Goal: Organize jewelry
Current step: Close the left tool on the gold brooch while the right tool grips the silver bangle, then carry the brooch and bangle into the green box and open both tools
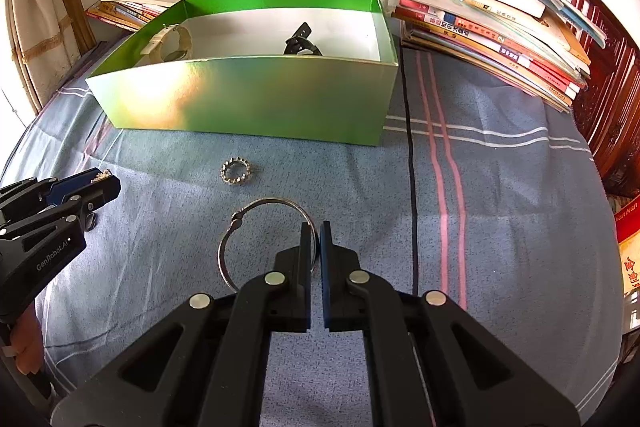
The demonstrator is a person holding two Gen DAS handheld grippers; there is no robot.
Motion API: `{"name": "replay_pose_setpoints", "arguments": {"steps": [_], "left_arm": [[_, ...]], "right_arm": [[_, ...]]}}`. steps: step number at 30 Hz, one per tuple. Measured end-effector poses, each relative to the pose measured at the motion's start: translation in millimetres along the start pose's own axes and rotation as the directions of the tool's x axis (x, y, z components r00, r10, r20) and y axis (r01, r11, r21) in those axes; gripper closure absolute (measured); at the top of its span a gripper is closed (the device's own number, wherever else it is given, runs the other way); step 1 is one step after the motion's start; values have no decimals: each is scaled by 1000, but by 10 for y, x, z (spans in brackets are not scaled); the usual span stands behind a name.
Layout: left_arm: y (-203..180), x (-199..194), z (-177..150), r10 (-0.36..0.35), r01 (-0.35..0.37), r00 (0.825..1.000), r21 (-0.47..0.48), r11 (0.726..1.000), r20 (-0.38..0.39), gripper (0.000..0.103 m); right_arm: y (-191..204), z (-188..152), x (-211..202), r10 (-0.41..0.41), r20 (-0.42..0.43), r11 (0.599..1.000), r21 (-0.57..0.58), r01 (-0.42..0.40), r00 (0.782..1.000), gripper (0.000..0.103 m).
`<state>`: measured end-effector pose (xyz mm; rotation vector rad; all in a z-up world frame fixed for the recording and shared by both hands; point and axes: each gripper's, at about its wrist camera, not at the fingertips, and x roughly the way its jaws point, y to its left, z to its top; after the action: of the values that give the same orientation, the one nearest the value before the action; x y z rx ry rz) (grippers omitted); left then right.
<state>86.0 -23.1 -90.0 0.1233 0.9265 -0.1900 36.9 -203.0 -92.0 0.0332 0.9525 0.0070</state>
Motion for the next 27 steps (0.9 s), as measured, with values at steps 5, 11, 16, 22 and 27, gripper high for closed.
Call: {"name": "replay_pose_setpoints", "arguments": {"steps": [5,11,16,22,27], "left_arm": [[8,6,7,-1,1,1000,-4,1000,-3,81],[-5,21,4,-2,2,1000,0,1000,-8,81],[19,-8,27,1,-1,1000,-4,1000,0,81],[155,-242,259,-47,48,998,-20,999,41,81],[221,-531,748,-58,57,989,10,998,136,81]], "right_arm": [[8,5,9,0,0,1000,0,0,1000,99],[13,11,14,3,-2,1000,1,-3,1000,99],[18,67,-76,17,17,1000,1,-17,1000,99],[-14,439,-498,38,166,999,-5,-38,985,99],[-35,947,-642,33,273,999,-4,-34,961,99]]}}
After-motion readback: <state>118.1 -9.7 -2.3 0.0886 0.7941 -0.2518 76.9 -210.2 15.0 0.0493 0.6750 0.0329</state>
